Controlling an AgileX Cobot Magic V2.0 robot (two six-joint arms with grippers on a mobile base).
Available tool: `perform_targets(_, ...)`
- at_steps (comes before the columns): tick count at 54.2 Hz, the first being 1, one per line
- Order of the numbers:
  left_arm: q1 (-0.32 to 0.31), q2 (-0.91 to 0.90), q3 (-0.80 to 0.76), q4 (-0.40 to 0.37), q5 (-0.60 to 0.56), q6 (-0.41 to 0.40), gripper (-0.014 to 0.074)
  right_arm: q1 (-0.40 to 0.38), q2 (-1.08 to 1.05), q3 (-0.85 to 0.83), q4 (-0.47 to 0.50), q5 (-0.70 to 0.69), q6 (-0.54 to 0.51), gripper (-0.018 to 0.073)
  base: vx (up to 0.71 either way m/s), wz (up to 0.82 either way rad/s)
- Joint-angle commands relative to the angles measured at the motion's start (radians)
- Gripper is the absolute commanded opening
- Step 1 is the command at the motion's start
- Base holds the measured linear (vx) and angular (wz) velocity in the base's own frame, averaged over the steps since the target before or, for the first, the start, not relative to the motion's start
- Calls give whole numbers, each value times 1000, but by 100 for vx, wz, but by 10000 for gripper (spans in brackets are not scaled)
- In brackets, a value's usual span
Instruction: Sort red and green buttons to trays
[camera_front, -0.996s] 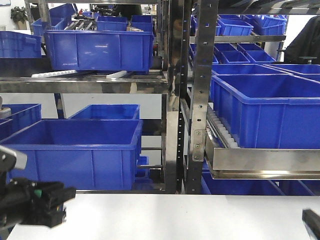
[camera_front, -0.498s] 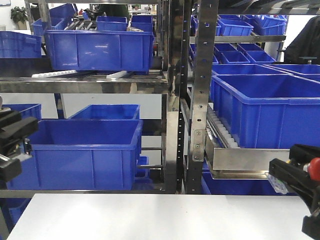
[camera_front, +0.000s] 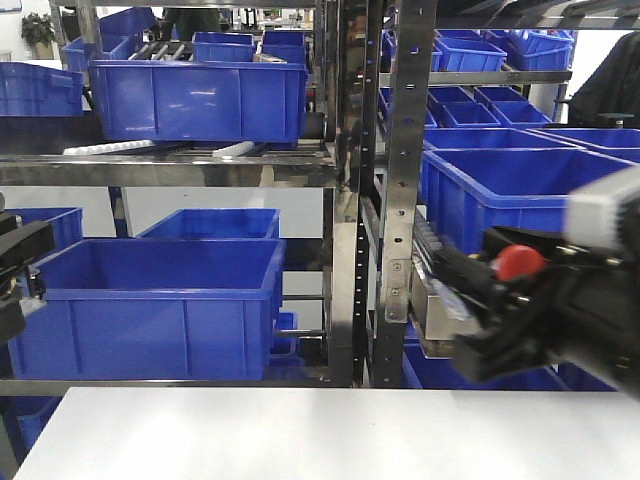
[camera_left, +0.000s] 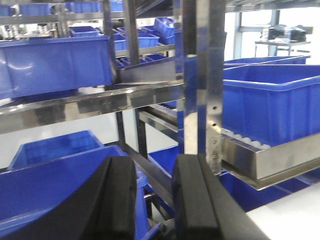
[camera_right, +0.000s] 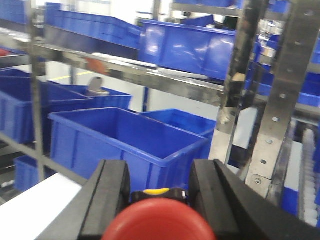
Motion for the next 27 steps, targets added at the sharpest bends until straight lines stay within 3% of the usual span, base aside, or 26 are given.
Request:
perform_targets(1,-1,-15,-36,-82,4,-9,0,113,32,-82,18,162,-47,-9,0,0)
perform_targets(9,-1,-15,-36,-82,5,-9,0,213,90,-127,13,315,-77,-9,0,0)
perform_targets(27,-1,-14,-36,-82,3,-9,0,212,-10,-127,-10,463,-66,-9,0,0)
